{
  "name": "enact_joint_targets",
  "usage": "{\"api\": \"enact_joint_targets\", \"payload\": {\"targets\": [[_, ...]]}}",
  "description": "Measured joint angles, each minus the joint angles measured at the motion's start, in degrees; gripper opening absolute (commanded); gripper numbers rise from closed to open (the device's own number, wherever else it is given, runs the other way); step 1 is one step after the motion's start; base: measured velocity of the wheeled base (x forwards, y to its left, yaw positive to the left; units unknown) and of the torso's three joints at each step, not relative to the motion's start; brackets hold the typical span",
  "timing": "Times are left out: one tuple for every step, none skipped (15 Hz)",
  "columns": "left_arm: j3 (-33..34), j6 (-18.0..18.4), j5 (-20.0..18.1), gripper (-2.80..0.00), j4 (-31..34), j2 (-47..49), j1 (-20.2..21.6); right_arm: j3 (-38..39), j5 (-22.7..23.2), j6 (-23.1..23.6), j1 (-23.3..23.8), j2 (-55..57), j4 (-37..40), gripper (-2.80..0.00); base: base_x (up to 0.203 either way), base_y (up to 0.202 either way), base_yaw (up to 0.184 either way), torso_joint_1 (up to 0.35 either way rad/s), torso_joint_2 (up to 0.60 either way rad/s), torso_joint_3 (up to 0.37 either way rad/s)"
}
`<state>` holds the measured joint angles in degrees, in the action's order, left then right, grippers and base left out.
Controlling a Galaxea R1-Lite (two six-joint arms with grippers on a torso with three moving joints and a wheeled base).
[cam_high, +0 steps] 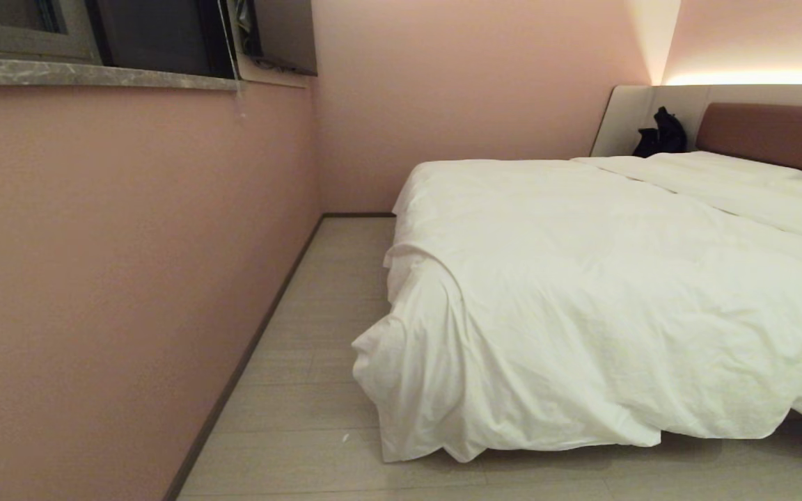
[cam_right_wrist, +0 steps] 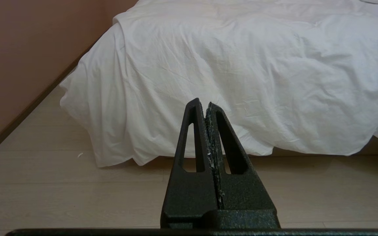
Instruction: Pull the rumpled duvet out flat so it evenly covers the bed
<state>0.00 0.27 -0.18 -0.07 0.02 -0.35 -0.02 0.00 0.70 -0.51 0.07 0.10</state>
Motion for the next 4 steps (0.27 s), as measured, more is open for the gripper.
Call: {"api": "enact_joint_targets", "payload": {"targets": [[0.0,0.0,0.0,-2.8,0.0,0.0,0.0,0.0,0.0,0.0,0.0,0.0,0.0,-2.8,0.0,0.0,0.0,0.0,0.0,0.0],[0.0,0.0,0.0,-2.8,0.0,0.0,0.0,0.0,0.0,0.0,0.0,0.0,0.0,-2.8,0.0,0.0,0.0,0.0,0.0,0.0],[0.0,0.0,0.0,-2.8,0.0,0.0,0.0,0.0,0.0,0.0,0.0,0.0,0.0,-2.8,0.0,0.0,0.0,0.0,0.0,0.0],[0.0,0.0,0.0,-2.8,0.0,0.0,0.0,0.0,0.0,0.0,0.0,0.0,0.0,-2.8,0.0,0.0,0.0,0.0,0.0,0.0]]}}
